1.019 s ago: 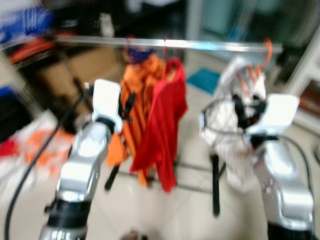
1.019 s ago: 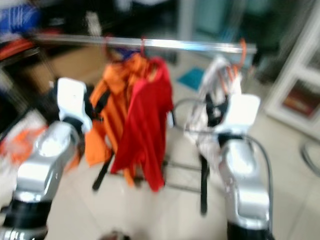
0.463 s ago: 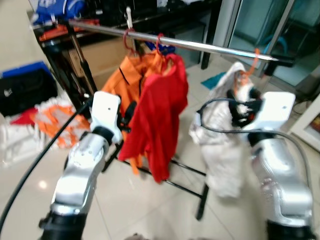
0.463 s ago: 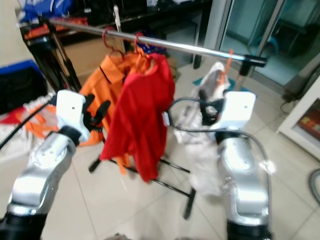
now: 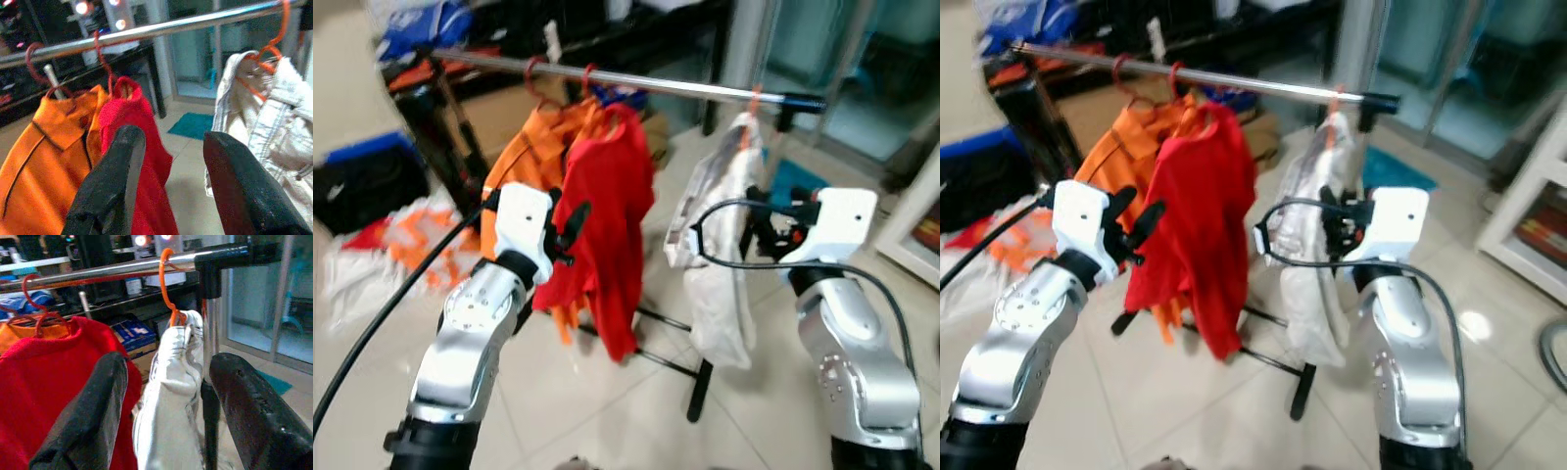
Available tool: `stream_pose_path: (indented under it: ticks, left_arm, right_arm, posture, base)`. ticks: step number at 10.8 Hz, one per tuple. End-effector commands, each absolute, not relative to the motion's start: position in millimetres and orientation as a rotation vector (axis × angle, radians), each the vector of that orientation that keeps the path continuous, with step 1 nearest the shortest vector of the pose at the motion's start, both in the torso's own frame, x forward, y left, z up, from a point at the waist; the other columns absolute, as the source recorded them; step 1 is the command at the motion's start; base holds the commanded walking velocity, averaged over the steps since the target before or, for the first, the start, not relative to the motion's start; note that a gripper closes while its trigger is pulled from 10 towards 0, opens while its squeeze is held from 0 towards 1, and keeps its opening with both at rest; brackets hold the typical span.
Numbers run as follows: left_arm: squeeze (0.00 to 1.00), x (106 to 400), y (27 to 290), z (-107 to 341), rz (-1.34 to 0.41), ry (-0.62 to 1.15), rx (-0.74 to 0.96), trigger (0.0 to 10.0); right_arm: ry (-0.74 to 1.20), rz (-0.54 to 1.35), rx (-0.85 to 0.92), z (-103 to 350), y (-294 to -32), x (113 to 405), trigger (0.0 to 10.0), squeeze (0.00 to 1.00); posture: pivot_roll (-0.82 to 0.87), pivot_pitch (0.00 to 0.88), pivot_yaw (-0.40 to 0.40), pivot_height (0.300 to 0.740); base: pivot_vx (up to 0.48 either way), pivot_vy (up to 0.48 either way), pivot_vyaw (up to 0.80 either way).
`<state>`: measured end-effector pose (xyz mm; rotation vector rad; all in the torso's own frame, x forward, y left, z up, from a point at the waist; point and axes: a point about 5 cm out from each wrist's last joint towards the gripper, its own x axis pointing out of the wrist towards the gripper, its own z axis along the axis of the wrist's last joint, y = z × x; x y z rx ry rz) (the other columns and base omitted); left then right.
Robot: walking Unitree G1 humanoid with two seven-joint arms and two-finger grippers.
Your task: Hang hanger
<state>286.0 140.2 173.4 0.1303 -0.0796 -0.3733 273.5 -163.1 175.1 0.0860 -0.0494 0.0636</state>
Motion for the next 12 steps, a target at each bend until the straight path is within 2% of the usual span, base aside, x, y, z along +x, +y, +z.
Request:
stream_pose_path:
  ticks: [1, 3, 5, 6, 8, 12]
  left_arm:
    - [0.0, 286.3, 143.0, 179.2, -0.376, -0.101, 0.139, 10.0]
    - [0.0, 286.7, 144.5, 179.3, -0.368, -0.101, 0.143, 10.0]
    - [0.0, 287.6, 149.8, 178.1, -0.318, -0.085, 0.164, 10.0]
    - [0.0, 285.4, 150.0, 175.5, -0.296, -0.06, 0.077, 10.0]
    - [0.0, 282.1, 146.7, 173.7, -0.296, -0.06, 0.1, 10.0]
    - [0.0, 283.5, 152.2, 176.8, -0.248, -0.054, 0.061, 10.0]
  right_arm:
    - [-0.043, 0.089, 0.113, 175.2, -155.9, 272.4, 10.0, 0.0]
    - [-0.032, 0.105, 0.114, 174.0, -152.8, 273.0, 10.0, 0.0]
    - [-0.018, 0.131, 0.113, 173.6, -149.1, 273.7, 10.0, 0.0]
    - [-0.002, 0.15, 0.081, 172.1, -147.0, 275.3, 10.0, 0.0]
    - [0.004, 0.161, 0.064, 172.7, -145.5, 277.9, 10.0, 0.0]
    - [0.007, 0.202, 0.057, 174.8, -138.7, 284.0, 10.0, 0.0]
  posture:
    - [-0.01, 0.038, 0.096, 0.74]
    - [-0.01, 0.034, 0.098, 0.74]
    - [-0.01, 0.036, 0.093, 0.74]
    - [0.0, 0.046, 0.078, 0.74]
    - [0.0, 0.053, 0.068, 0.74]
    - [0.0, 0.061, 0.049, 0.74]
  base:
    - [0.0, 0.48, -0.8]
    - [0.0, 0.48, -0.8]
    - [0.0, 0.0, -0.8]
    - [0.0, 0.0, 0.0]
    - [0.0, 0.0, 0.0]
    - [0.345, 0.0, 0.0]
